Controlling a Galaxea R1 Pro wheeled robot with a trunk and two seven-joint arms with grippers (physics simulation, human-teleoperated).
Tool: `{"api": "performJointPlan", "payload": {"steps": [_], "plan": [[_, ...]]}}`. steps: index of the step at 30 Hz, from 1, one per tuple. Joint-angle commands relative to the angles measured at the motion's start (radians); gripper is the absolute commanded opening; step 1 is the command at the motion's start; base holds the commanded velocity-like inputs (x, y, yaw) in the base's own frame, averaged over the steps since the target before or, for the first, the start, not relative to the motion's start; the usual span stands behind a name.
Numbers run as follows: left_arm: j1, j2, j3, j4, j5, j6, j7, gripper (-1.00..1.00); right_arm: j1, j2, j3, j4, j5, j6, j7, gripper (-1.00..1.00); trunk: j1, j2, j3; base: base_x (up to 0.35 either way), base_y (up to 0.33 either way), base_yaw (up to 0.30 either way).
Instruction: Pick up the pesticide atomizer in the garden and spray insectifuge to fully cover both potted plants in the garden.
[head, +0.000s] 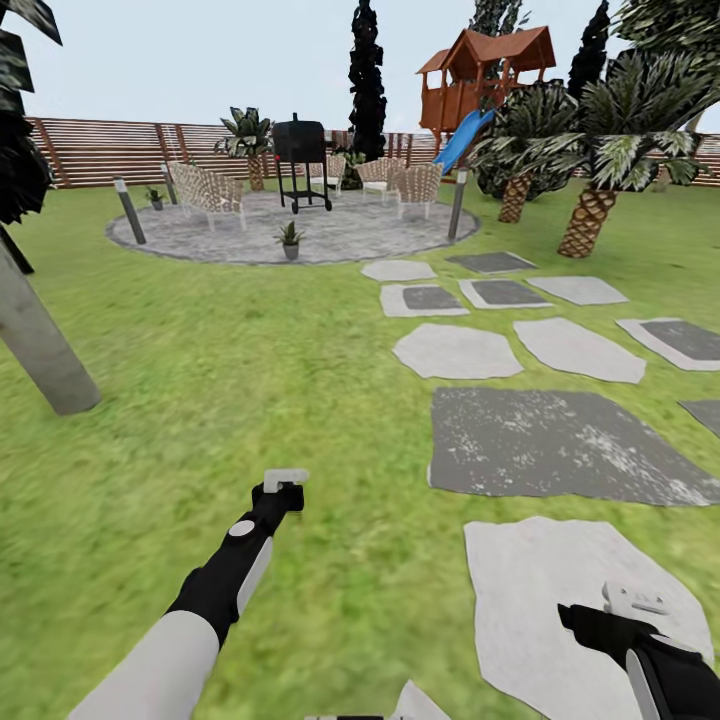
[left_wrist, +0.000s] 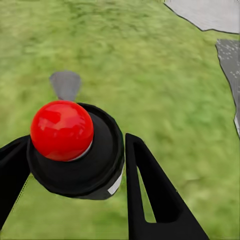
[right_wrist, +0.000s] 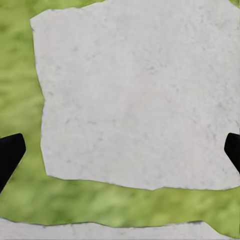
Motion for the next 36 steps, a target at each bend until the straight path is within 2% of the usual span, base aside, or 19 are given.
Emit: {"api": "performJointPlan", "payload": {"steps": [1, 21, 36], "plan": [[0.000, 0.000, -0.001, -0.001, 0.001, 0.001, 0.000, -1.00, 0.000, 0.000, 0.000, -0.001, 0.001, 0.005, 0.002, 1.00, 0.000, 0.000, -0.001, 0.336, 0.073, 0.000], [0.000, 0.000, -0.001, -0.001, 0.001, 0.001, 0.000, -1.00, 0.000, 0.000, 0.000, -0.001, 0.001, 0.005, 0.002, 1.00, 0.000, 0.000, -0.001, 0.336, 0.073, 0.000], [0.000, 0.000, -0.001, -0.001, 0.022, 0.001, 0.001, -1.00, 0.000, 0.000, 0.000, -0.001, 0.001, 0.005, 0.002, 1.00, 0.000, 0.000, -0.001, 0.336, 0.073, 0.000]]}}
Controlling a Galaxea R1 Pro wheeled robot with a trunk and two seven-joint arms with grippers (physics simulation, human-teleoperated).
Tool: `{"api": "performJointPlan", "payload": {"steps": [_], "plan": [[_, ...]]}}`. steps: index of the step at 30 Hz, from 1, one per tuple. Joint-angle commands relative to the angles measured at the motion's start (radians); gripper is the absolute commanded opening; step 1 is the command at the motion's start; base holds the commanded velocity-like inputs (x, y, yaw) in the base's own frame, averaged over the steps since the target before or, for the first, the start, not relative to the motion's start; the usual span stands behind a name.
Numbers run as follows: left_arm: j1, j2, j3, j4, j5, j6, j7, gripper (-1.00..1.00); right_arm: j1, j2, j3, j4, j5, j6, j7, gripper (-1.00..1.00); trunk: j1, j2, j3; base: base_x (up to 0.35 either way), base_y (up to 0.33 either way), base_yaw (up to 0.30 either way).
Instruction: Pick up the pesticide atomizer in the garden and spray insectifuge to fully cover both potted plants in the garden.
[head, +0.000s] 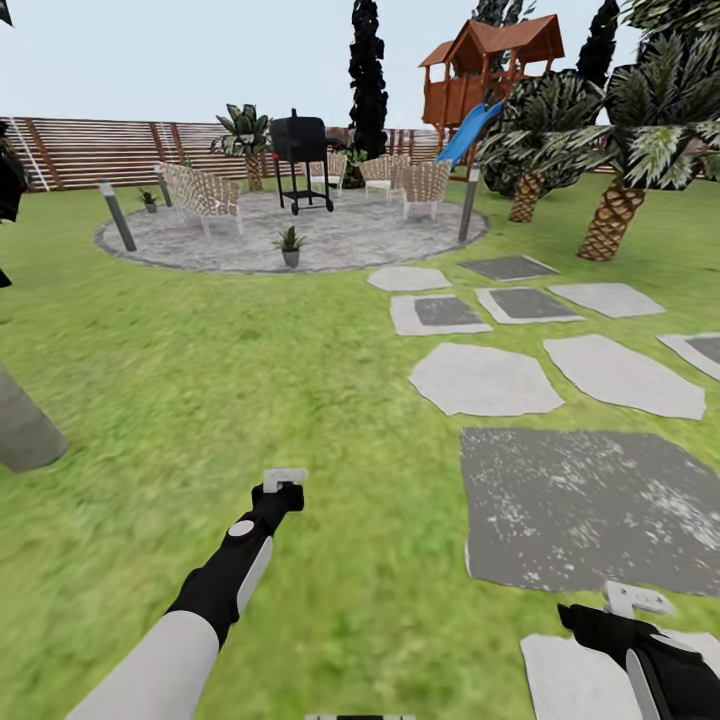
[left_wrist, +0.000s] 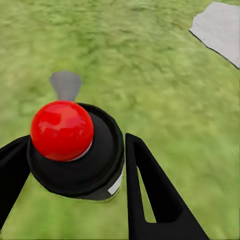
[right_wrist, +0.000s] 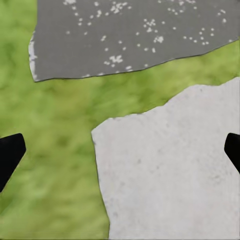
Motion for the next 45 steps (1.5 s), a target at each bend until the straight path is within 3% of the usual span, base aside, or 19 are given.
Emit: {"api": "performJointPlan", "payload": {"steps": [1, 45], "plan": [[0.000, 0.000, -0.001, -0.001, 0.003, 0.001, 0.000, -1.00, 0.000, 0.000, 0.000, -0.001, 0.001, 0.005, 0.002, 1.00, 0.000, 0.000, -0.001, 0.336, 0.073, 0.000], [0.000, 0.000, -0.001, 0.001, 0.003, 0.001, 0.000, -1.00, 0.000, 0.000, 0.000, -0.001, 0.002, 0.005, 0.002, 1.00, 0.000, 0.000, -0.001, 0.336, 0.073, 0.000]]}}
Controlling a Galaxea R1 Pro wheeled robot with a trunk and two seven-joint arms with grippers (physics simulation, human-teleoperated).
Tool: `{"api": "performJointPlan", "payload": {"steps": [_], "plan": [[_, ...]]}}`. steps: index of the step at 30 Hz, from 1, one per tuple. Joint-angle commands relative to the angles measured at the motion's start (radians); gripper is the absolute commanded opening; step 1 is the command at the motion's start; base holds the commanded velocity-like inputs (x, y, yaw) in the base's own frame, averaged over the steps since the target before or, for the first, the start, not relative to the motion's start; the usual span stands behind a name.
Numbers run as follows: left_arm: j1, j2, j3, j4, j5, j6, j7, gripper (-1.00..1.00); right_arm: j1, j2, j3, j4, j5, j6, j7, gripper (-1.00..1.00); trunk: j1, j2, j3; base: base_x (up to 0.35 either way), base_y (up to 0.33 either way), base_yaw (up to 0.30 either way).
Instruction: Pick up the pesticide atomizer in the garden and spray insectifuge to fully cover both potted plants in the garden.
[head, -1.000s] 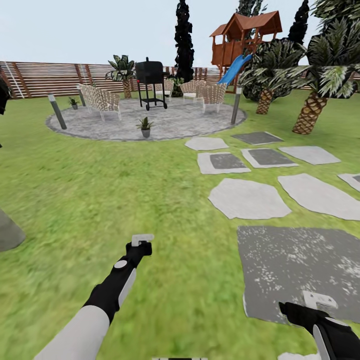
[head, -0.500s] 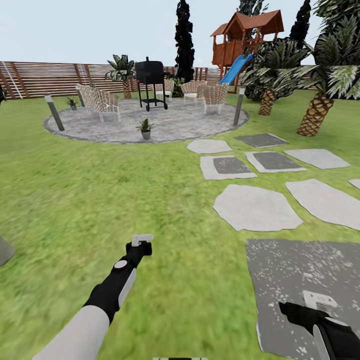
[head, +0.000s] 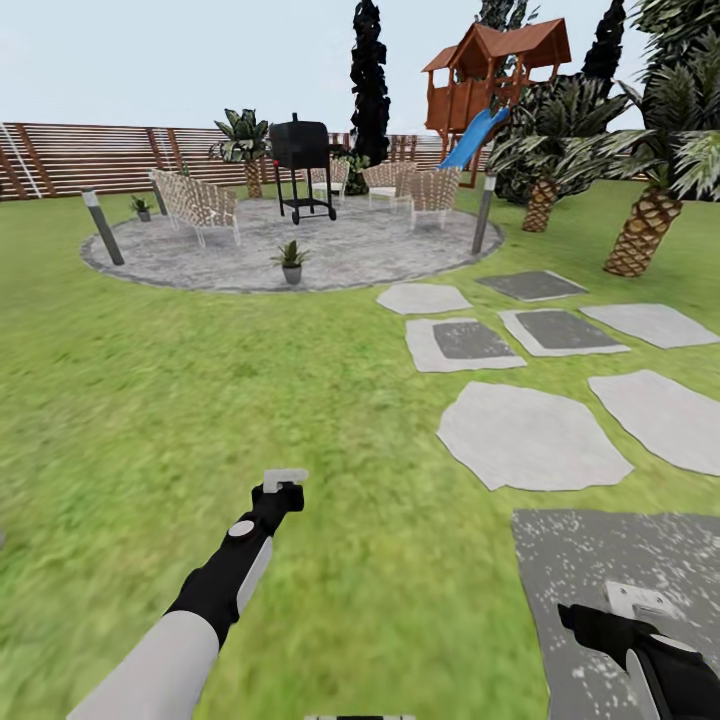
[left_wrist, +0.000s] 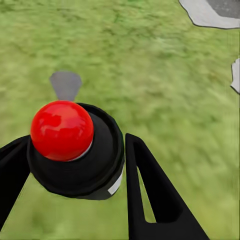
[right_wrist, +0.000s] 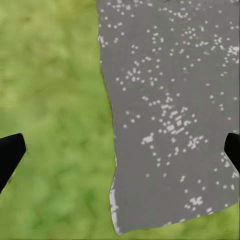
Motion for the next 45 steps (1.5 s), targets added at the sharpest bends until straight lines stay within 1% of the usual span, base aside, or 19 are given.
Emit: {"api": "performJointPlan", "payload": {"steps": [1, 27, 37, 45], "plan": [[0.000, 0.000, -0.001, -0.001, 0.003, 0.001, 0.000, -1.00, 0.000, 0.000, 0.000, -0.001, 0.001, 0.005, 0.002, 1.00, 0.000, 0.000, -0.001, 0.336, 0.073, 0.000], [0.000, 0.000, -0.001, -0.001, 0.003, 0.002, 0.000, -1.00, 0.000, 0.000, 0.000, -0.001, 0.001, 0.005, 0.002, 1.00, 0.000, 0.000, -0.001, 0.336, 0.070, 0.000], [0.000, 0.000, -0.001, -0.001, 0.003, 0.001, 0.001, -1.00, 0.000, 0.000, 0.000, -0.001, 0.001, 0.005, 0.002, 1.00, 0.000, 0.000, -0.001, 0.338, -0.003, 0.000], [0.000, 0.000, -0.001, -0.001, 0.003, 0.001, 0.001, -1.00, 0.000, 0.000, 0.000, -0.001, 0.001, 0.005, 0.002, 1.00, 0.000, 0.000, -0.001, 0.324, -0.132, 0.000]]}}
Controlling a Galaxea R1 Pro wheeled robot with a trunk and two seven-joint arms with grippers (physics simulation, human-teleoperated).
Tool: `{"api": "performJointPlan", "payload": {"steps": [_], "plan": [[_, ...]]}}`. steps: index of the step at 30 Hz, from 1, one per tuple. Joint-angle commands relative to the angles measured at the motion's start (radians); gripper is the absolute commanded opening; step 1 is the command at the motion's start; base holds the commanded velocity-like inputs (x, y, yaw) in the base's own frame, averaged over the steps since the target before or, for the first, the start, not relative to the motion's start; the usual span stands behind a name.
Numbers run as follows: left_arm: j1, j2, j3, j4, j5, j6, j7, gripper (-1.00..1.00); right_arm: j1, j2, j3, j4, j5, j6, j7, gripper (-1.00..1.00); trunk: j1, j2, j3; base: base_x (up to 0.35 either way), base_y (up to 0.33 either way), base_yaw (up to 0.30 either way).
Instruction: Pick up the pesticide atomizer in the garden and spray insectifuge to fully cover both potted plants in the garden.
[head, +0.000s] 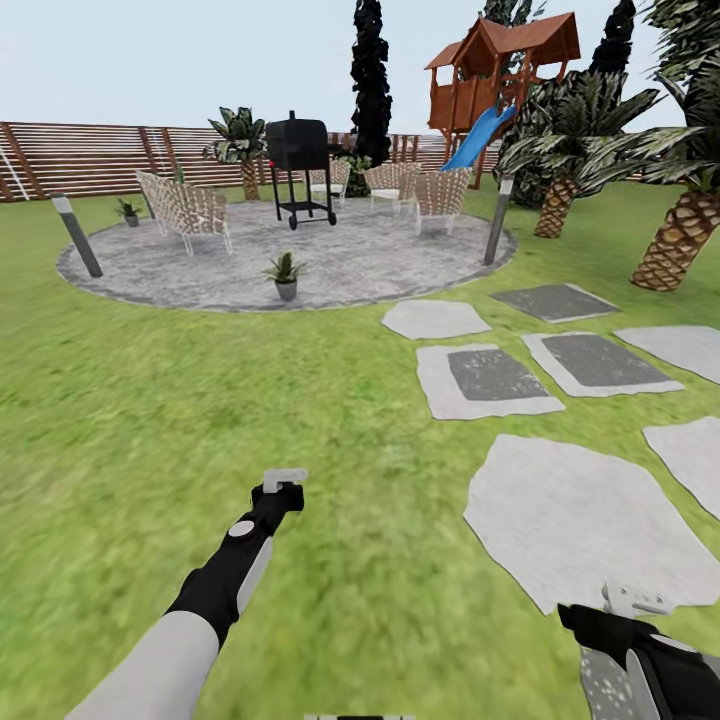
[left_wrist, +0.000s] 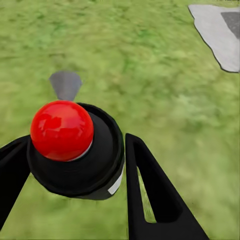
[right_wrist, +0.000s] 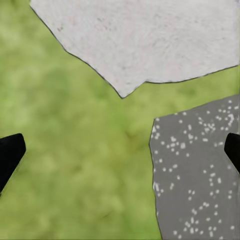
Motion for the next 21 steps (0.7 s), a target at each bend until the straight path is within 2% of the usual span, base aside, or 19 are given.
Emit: {"api": "performJointPlan", "payload": {"steps": [1, 14, 21], "plan": [[0.000, 0.000, -0.001, -0.001, 0.003, 0.001, 0.000, -1.00, 0.000, 0.000, 0.000, -0.001, 0.002, 0.005, 0.002, 1.00, 0.000, 0.000, -0.001, 0.319, -0.155, 0.000], [0.000, 0.000, -0.001, -0.001, 0.003, 0.001, 0.000, -1.00, 0.000, 0.000, 0.000, -0.001, 0.003, 0.005, 0.002, 1.00, 0.000, 0.000, -0.001, 0.318, -0.157, 0.002], [0.000, 0.000, -0.001, 0.001, 0.003, 0.001, 0.000, -1.00, 0.000, 0.000, 0.000, -0.001, 0.003, 0.005, 0.002, 1.00, 0.000, 0.000, -0.001, 0.318, -0.156, 0.146]]}}
